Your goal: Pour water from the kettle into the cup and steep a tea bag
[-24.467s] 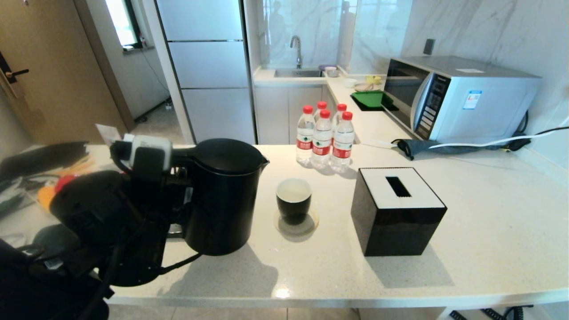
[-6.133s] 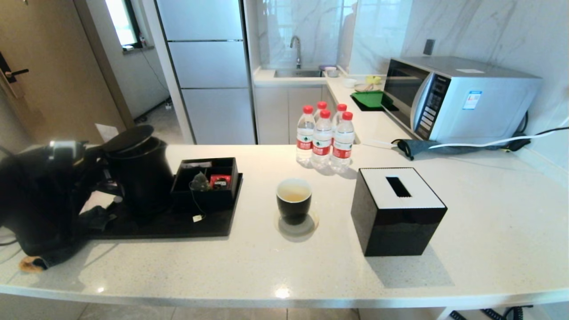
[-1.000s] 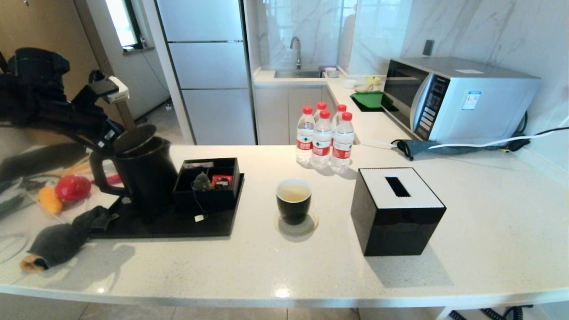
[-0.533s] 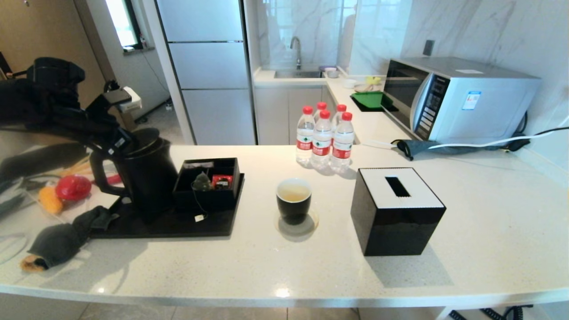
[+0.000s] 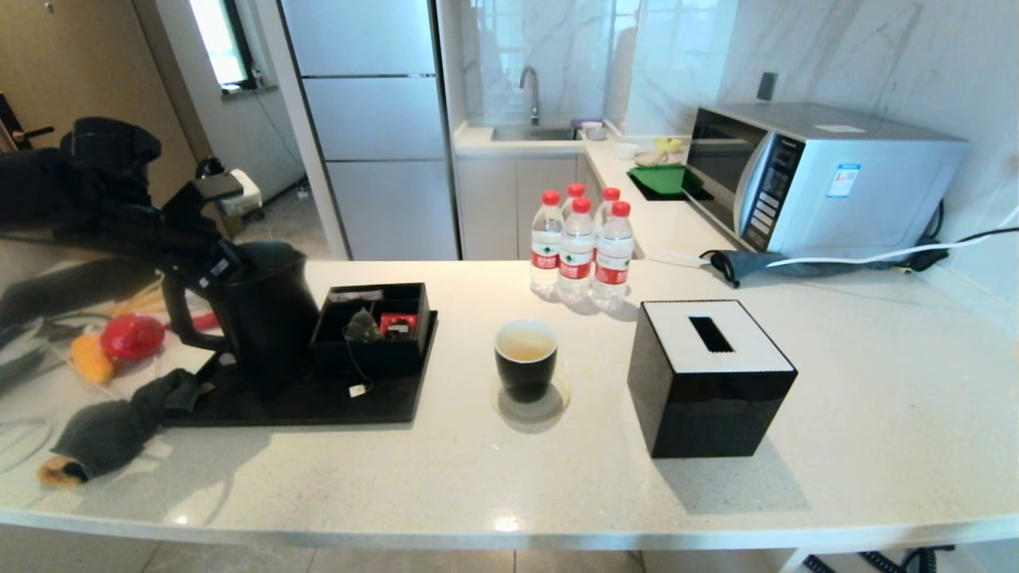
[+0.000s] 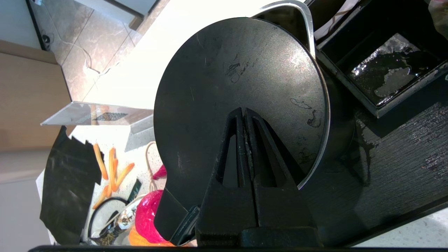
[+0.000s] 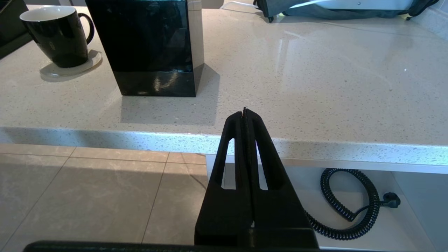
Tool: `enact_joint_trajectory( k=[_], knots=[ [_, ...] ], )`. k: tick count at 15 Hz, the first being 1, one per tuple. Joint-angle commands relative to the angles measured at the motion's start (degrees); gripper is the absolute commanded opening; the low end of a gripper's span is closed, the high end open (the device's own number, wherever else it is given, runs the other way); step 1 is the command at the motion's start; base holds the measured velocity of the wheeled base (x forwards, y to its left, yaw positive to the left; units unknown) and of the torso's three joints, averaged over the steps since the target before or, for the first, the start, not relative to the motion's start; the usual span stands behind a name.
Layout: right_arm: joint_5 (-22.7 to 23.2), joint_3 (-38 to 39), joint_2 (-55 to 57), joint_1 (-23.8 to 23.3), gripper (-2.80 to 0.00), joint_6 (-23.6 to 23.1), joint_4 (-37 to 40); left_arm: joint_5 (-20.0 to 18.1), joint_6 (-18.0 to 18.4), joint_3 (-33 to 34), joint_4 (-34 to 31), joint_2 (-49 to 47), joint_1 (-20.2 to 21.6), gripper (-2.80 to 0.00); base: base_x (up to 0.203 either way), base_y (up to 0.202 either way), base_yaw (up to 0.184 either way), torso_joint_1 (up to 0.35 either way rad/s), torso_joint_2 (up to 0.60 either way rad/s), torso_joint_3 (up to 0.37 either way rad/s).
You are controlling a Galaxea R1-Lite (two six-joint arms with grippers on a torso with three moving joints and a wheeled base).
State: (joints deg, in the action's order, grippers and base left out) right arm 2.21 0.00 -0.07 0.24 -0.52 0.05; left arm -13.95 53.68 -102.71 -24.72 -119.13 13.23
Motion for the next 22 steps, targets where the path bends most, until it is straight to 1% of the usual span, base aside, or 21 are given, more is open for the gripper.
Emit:
enact_joint_trajectory(
  k=[1,6,8,11,12,14,16,18,20,21,22],
  knots=[
    [-0.01,0.00,0.07,0.02,-2.80,0.00,0.04,0.06,0.28,-0.21,-0.50,-0.43,-0.04,-2.80,0.000,0.000,0.000,0.000,0.00,0.000],
    [0.08,0.00,0.07,0.02,-2.80,-0.09,0.01,-0.20,-0.62,-0.20,-0.41,3.59,0.03,-2.80,0.000,0.000,0.000,0.000,0.00,0.000],
    [0.00,0.00,0.07,0.02,-2.80,0.00,0.04,-1.01,-2.55,0.08,-0.29,5.48,0.04,-2.80,0.000,0.000,0.000,0.000,0.00,0.000],
    [0.00,0.00,0.07,0.02,-2.80,-0.02,0.04,-3.90,-6.32,0.26,0.55,7.68,0.36,-2.80,0.000,0.000,0.000,0.000,0.00,0.000],
    [0.08,0.00,0.07,0.02,-2.80,-0.07,-0.05,-5.57,-8.16,0.37,1.23,8.59,0.39,-2.80,0.000,0.000,0.000,0.000,0.00,0.000],
    [0.08,0.00,0.07,0.02,-2.80,-0.06,-0.01,-8.11,-13.27,0.99,3.41,10.70,0.30,-2.80,0.000,0.000,0.000,0.000,0.00,0.000],
    [0.07,0.00,0.07,0.02,-2.80,0.00,0.03,-8.66,-19.03,5.64,8.80,13.85,-0.03,-2.80,0.000,0.000,0.000,0.000,0.00,0.000],
    [0.02,0.00,0.07,0.02,-2.80,-0.09,0.00,-8.51,-25.60,12.82,16.90,17.36,-0.28,-2.80,0.000,0.000,0.000,0.000,0.00,0.000],
    [0.00,0.00,0.07,0.02,-2.80,-0.01,-0.04,-8.14,-33.47,21.07,28.03,21.22,-0.45,-2.80,0.000,0.000,0.000,0.000,0.00,0.000],
    [-0.01,0.00,0.07,0.02,-2.80,0.00,0.04,-7.63,-36.32,24.68,31.62,23.00,-0.49,-2.80,0.000,0.000,0.000,0.000,0.00,0.000],
    [-0.01,0.00,0.07,0.02,-2.80,0.00,0.03,-7.07,-38.37,28.62,34.18,24.82,-0.52,-2.80,0.000,0.000,0.000,0.000,0.00,0.000]
  ],
)
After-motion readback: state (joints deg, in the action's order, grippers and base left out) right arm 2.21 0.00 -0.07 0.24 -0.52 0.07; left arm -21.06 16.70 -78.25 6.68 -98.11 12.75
